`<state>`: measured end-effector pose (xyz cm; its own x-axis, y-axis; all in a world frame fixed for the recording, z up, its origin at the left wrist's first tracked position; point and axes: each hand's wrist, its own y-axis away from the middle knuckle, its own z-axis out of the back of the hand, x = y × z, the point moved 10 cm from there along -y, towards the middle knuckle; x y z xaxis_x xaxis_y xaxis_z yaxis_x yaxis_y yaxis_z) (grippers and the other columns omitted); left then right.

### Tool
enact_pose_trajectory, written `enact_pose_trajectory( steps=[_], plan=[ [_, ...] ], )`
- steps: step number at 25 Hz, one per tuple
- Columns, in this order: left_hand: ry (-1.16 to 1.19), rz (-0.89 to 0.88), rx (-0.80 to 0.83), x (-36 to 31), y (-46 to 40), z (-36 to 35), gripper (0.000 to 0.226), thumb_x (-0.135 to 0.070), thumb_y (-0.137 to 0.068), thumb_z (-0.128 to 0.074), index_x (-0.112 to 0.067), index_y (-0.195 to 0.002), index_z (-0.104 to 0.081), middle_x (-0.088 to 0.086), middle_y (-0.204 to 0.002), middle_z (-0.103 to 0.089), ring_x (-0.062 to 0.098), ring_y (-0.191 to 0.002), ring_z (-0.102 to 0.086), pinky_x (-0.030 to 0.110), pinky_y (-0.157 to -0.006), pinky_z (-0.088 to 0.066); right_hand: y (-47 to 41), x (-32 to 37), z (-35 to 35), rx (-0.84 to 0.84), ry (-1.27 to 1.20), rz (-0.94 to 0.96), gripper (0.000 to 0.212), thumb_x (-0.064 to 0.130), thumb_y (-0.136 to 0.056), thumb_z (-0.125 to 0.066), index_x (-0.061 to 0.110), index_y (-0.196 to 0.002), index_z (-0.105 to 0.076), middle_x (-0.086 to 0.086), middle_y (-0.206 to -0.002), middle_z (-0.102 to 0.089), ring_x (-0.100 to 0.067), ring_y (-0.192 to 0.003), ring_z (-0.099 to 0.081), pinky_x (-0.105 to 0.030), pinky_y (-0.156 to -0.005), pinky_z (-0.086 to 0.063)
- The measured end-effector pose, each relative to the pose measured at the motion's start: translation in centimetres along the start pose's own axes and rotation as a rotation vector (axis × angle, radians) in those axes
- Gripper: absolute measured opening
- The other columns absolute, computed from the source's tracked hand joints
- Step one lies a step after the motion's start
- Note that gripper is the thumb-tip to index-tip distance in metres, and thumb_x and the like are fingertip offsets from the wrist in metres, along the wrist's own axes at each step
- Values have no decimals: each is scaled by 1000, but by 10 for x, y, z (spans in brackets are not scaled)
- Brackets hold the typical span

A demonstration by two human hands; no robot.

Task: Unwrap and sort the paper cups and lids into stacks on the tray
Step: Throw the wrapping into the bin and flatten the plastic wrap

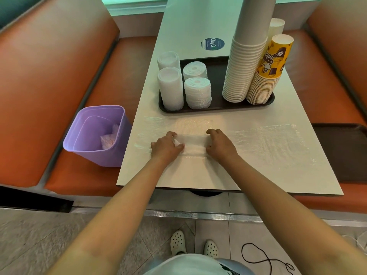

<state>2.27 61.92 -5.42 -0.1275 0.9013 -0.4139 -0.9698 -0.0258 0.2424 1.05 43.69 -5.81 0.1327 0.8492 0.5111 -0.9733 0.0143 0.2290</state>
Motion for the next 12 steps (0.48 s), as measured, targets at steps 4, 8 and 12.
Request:
enact_pose_trajectory(
  steps=[4,8,12],
  plan=[
    [103,7,4,6,-2,-5,52,-37,-84,-65,-18,-130,-47,9,-117,-59,28,-112,-53,37,-94,-42,-2,3,5,-22,153,-40,43,7,-86,-52,13,-129,-53,-10,-123,-53,-31,-114,-43,-36,-89,-39],
    [-87,-190,-66,-16,0,8,68,-29,-81,-67,-27,-141,-35,4,-141,-35,24,-128,-33,37,-101,-35,0,10,12,-50,21,6,29,7,-83,-57,12,-110,-67,-8,-117,-54,-28,-110,-46,-34,-87,-40],
    [-256,-490,21,-52,12,5,50,-36,-88,-58,-30,-136,-45,-4,-142,-43,17,-132,-35,43,-109,-21,11,26,28,-81,-327,75,19,-1,-77,-54,15,-82,-59,-1,-85,-55,-22,-80,-52,-22,-66,-39]
  ],
)
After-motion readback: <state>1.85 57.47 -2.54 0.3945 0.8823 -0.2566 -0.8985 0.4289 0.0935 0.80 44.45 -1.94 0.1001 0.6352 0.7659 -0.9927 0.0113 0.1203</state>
